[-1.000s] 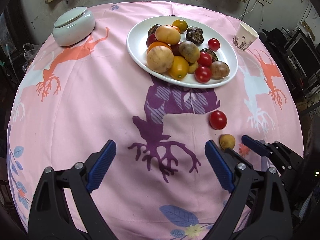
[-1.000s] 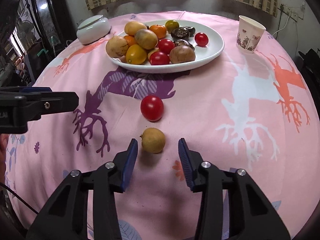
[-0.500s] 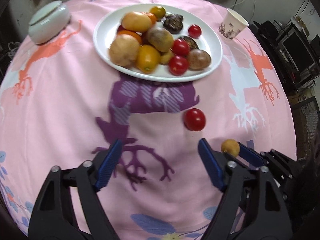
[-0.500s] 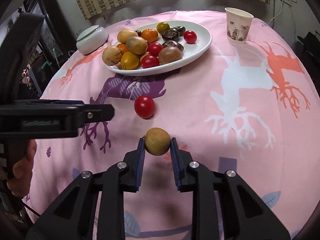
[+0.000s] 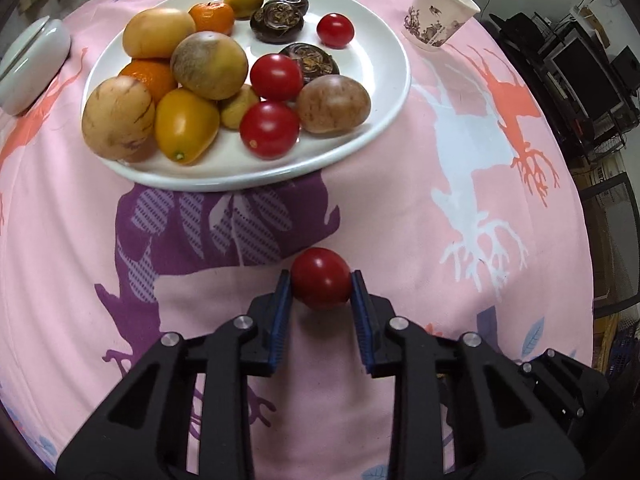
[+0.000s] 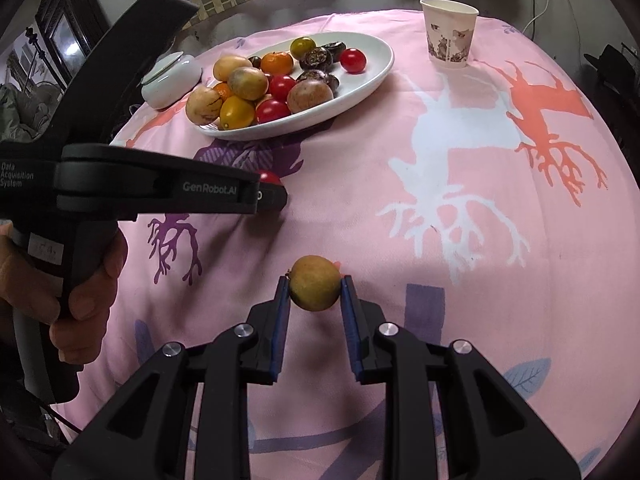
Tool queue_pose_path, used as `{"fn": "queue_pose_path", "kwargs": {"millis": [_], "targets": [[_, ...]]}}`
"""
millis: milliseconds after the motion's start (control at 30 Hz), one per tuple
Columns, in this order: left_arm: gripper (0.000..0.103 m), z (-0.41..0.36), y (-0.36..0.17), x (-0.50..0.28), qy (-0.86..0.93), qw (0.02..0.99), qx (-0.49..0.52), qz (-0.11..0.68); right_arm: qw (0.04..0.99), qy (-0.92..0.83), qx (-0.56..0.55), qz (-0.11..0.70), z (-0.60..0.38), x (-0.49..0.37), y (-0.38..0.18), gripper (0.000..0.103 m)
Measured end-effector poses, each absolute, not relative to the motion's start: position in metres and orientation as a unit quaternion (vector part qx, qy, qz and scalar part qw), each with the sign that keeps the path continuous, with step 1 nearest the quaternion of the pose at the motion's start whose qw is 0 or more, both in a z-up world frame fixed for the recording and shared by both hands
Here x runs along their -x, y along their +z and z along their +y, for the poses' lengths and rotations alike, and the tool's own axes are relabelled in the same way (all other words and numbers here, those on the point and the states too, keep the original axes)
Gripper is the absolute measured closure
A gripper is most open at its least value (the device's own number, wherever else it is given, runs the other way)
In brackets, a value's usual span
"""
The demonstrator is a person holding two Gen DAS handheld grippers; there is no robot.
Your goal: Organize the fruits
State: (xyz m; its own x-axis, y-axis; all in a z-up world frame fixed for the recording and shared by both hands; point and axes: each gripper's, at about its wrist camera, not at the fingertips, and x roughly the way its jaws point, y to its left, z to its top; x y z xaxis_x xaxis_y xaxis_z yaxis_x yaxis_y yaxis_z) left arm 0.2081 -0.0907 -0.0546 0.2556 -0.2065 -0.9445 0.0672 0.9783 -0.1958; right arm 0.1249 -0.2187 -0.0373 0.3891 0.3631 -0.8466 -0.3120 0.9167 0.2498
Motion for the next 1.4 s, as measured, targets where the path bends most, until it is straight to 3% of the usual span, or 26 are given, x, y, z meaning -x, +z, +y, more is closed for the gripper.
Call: {"fn": "queue_pose_path", "kwargs": {"millis": [533, 867, 900, 967, 1000, 1400], "targets": [[0.074, -0.03, 0.045, -0.209, -0.059, 0.873, 0.036, 0.483, 0.902, 0.208, 0.006, 0.377, -0.173, -0.195, 0.023, 0.077], [0.074, 0.0, 0.031, -0.257, -0.036, 0.878, 0.045, 0.475, 0.909, 0.201, 0.08, 0.357, -0.132, -0.244, -0.002, 0.077], [0.072, 0.002, 0.028, -0.261, -0.032, 0.879, 0.047, 0.473, 0.91, 0.195, 0.094, 0.354, -0.128, -0.247, -0.005, 0.068], [0.043, 0.004, 0.027, -0.264, -0.017, 0.887, 0.054, 0.458, 0.918, 0.175, 0.121, 0.335, -0.124, -0.249, -0.008, 0.046], [0.02, 0.004, 0.029, -0.263, -0.005, 0.894, 0.048, 0.444, 0.921, 0.172, 0.127, 0.325, -0.123, -0.248, -0.007, 0.045], [0.017, 0.013, 0.037, -0.235, -0.001, 0.901, 0.029, 0.432, 0.92, 0.16, 0.064, 0.353, -0.164, -0.227, -0.005, 0.045]]}}
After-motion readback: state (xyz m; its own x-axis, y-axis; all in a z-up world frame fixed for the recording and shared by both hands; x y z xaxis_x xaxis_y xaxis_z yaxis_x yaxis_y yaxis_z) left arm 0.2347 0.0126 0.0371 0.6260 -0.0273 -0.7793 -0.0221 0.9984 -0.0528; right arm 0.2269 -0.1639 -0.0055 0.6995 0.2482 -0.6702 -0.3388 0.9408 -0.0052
